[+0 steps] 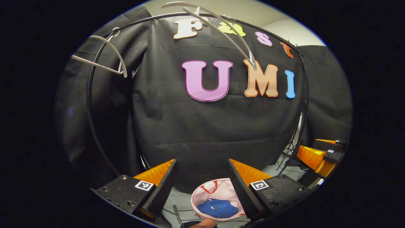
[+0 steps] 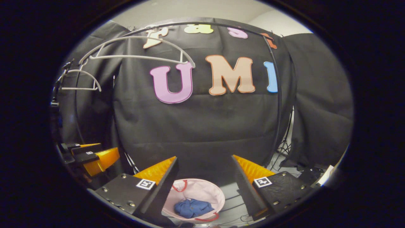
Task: Grasp the clothes on the hanger with both hands and then place them into the laundry hamper below.
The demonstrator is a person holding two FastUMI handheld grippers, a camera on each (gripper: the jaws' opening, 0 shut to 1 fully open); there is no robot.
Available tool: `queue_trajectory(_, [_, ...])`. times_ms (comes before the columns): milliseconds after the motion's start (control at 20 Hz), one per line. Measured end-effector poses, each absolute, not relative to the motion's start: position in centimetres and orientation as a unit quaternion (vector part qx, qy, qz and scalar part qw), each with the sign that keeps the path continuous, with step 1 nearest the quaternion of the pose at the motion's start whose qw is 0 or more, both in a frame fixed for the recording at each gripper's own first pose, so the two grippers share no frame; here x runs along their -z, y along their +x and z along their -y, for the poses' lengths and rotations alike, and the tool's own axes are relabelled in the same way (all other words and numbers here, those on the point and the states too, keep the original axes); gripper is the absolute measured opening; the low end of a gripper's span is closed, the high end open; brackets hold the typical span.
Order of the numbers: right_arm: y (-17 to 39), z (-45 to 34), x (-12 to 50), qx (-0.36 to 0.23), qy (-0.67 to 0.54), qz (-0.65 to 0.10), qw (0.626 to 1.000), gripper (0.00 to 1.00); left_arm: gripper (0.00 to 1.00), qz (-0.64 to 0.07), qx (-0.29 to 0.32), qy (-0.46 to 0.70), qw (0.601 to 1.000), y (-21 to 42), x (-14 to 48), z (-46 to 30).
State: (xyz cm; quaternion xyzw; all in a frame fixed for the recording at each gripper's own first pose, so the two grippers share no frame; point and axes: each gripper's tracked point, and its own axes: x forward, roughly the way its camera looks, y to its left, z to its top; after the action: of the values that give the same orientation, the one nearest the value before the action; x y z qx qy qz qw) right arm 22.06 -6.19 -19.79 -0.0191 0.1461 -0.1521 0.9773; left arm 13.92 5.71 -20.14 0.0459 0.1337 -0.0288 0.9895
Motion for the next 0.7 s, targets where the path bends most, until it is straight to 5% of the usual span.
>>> queue_trajectory(50, [21.7, 6.2, 19.3, 0.151, -0.018, -0.144, 0.978, 1.0, 0.94, -0.126, 0.023, 0.047, 0.991, 13.7, 19.2, -5.8])
queue_trajectory(100, [21.5, 6.0, 18.6, 0.148, -0.017, -0.139, 0.979, 0.94, 0.94, -0.124, 0.011, 0.054, 0.991, 13.4, 18.6, -6.3])
queue_trajectory(150, [21.3, 5.8, 17.8, 0.143, -0.018, -0.133, 0.981, 1.0, 0.95, -0.116, -0.002, 0.06, 0.991, 13.2, 18.0, -6.8])
queue_trajectory(300, [20.2, 5.3, 15.4, 0.131, -0.025, -0.114, 0.984, 0.93, 0.95, -0.102, -0.013, 0.054, 0.993, 12.3, 15.9, -6.2])
queue_trajectory(700, [17.6, 5.3, 10.7, 0.115, -0.036, -0.071, 0.99, 0.97, 0.94, -0.065, -0.01, 0.041, 0.997, 11.1, 12.0, -3.9])
